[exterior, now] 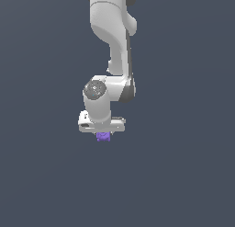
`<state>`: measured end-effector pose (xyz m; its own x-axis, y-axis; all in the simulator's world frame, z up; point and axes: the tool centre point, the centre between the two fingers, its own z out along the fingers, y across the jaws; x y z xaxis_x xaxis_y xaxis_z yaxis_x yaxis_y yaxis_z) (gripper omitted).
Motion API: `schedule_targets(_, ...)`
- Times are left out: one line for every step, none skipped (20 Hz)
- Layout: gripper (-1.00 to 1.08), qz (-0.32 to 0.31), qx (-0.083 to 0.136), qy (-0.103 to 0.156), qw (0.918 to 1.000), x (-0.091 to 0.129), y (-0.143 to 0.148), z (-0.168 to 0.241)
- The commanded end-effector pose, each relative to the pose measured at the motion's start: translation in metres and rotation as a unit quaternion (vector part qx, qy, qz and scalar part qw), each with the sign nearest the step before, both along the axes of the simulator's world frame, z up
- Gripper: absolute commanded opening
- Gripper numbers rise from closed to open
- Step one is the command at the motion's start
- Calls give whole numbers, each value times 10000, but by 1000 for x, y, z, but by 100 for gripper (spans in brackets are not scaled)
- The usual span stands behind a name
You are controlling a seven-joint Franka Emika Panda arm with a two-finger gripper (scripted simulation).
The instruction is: Pick up the object and move it to a goal position.
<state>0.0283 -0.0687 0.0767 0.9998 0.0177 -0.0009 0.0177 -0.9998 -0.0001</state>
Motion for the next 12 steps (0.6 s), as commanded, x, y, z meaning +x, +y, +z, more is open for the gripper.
schedule_targets(-100, 0, -1, -8, 10000, 0, 0, 19)
schedule_targets(-100, 0, -1, -8, 10000, 0, 0, 28)
schedule_targets(-100, 0, -1, -8, 10000, 0, 0, 38)
schedule_targets(-100, 0, -1, -8, 10000, 0, 0, 48)
schedule_targets(-100, 0, -1, -8, 10000, 0, -1, 58)
schedule_targets(-100, 0, -1, -8, 10000, -1, -1, 70)
schedule_targets(-100, 0, -1, -8, 10000, -1, -1, 81)
schedule_targets(-100, 0, -1, -8, 10000, -1, -1, 93)
schedule_targets(-100, 0, -1, -8, 10000, -1, -1, 105)
schedule_targets(-100, 0, -1, -8, 10000, -1, -1, 117)
schedule_targets(-100, 0, -1, -8, 10000, -1, -1, 129)
schedule_targets(-100, 0, -1, -8, 10000, -1, -1, 141)
